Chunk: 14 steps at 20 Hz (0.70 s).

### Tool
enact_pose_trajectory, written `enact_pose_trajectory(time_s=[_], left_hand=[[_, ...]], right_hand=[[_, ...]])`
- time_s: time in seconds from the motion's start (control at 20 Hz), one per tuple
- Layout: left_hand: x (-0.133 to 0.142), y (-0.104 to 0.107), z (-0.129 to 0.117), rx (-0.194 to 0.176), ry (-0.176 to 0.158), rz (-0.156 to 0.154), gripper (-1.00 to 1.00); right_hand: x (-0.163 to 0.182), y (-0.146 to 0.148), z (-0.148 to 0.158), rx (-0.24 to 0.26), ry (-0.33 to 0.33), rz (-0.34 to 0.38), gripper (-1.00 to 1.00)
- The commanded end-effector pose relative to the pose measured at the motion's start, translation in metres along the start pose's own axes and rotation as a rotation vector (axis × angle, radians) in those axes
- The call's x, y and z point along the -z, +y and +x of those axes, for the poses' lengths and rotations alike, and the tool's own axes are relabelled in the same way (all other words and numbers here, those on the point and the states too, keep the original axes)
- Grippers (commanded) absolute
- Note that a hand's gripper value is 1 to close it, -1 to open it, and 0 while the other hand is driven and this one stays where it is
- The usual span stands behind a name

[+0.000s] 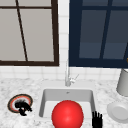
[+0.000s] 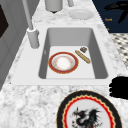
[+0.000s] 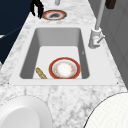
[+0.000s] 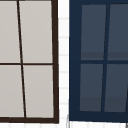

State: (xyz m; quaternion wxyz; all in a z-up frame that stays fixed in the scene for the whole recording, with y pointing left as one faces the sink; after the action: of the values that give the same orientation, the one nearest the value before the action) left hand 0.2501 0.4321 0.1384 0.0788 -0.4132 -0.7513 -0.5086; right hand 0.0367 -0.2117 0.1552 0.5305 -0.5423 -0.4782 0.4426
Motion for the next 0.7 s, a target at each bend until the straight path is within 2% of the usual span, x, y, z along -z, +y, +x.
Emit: enact_pose_trajectory(time_s=[0.0,0.05,0.1,0.15,0.25,0.3,0.45,0.65], left_hand=[[0.0,0.0,0.0,0.0,0.0,0.0,0.0],[0.0,0.0,0.0,0.0,0.0,0.0,0.0],[0.0,0.0,0.0,0.0,0.0,0.0,0.0],[0.0,0.0,0.0,0.0,0.0,0.0,0.0],[0.0,0.0,0.0,0.0,0.0,0.0,0.0],[0.0,0.0,0.0,0.0,0.0,0.0,0.0],[0.0,0.0,0.0,0.0,0.0,0.0,0.0],[0.0,0.0,0.0,0.0,0.0,0.0,0.0]], right_hand=[[-0.003,0.028,-0.012,-0.007,-0.064,0.026,-1.0],[-0.001,0.033,-0.015,-0.013,-0.087,0.036,-1.0],[-0.002,0.039,-0.013,-0.04,-0.107,0.033,-1.0],[-0.002,0.032,-0.014,0.0,-0.087,0.023,-1.0],[0.006,0.032,-0.008,-0.006,-0.054,0.051,-1.0],[0.003,0.034,-0.01,-0.009,-0.055,0.077,-1.0],[0.032,0.039,-0.024,-0.003,-0.062,0.116,-1.0],[0.047,0.044,-0.031,-0.005,-0.072,0.12,-1.0]])
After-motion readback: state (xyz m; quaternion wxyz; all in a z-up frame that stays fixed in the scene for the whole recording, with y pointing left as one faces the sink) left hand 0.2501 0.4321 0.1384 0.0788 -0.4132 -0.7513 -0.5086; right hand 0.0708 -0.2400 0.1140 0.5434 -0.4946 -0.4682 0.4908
